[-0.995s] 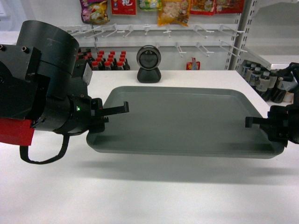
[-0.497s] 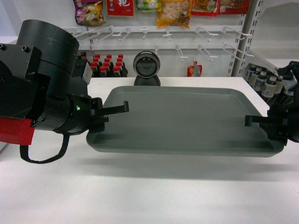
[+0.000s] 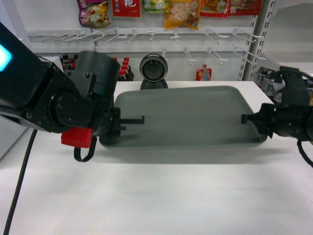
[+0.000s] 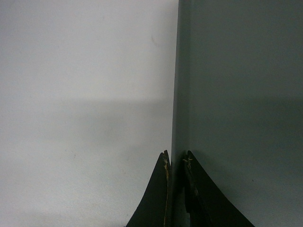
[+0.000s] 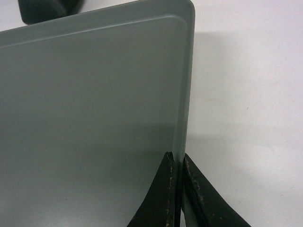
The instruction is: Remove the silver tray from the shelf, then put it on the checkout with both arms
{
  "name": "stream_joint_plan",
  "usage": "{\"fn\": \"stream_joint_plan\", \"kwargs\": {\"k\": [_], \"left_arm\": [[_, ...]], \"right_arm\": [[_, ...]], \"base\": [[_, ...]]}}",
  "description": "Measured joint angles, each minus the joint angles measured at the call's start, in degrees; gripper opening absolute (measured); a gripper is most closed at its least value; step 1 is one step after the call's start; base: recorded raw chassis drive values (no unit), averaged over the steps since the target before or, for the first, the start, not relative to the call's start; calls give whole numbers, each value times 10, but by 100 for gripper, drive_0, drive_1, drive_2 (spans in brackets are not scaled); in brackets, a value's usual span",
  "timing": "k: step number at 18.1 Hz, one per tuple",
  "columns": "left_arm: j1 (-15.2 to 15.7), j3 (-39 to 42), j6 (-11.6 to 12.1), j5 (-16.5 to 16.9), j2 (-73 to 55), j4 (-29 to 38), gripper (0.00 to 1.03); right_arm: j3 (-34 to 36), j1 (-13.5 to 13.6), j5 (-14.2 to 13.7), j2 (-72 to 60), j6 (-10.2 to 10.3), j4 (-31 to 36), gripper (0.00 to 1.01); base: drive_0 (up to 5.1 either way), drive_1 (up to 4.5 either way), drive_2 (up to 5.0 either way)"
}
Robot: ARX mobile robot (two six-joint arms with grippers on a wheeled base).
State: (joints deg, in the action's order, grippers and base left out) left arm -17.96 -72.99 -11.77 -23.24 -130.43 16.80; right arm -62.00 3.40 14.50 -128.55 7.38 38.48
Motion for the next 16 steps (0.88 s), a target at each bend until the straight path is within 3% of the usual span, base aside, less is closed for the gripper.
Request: {"fn": "stream_joint_plan", "kwargs": {"k": [3, 5, 7, 10, 11, 13, 14, 15, 16], "left_arm": [[-6, -5, -5, -9, -19, -35, 4], [-8, -4, -20, -3, -12, -60, 5], [-6, 3, -61, -11, -12, -68, 27], [5, 25, -98, 33, 19, -60, 56], [9, 49, -106, 31, 52, -50, 66], [16, 105, -87, 10, 148, -7, 85], [17, 113, -72, -4, 205, 12, 96], [30, 151, -27, 43, 221, 196, 88], [44, 229, 33, 89, 241, 335, 75]], "right_arm": [[0, 4, -11, -34, -18, -18, 2], [5, 5, -27, -29, -43, -58, 6], [21, 16, 9, -13, -57, -75, 27], [23, 18, 22, 14, -39, -80, 56], [29, 9, 34, 45, -31, -78, 67], [42, -14, 40, 120, -31, -85, 87], [55, -18, -8, 125, -37, 25, 89], [100, -11, -94, 120, -49, 157, 78], [188, -3, -151, 127, -59, 258, 65]], "base": [[0, 0, 0], [0, 0, 0], [0, 0, 0], [0, 0, 0], [0, 0, 0], [0, 0, 0], [0, 0, 0], [0, 0, 0], [0, 0, 0]]}}
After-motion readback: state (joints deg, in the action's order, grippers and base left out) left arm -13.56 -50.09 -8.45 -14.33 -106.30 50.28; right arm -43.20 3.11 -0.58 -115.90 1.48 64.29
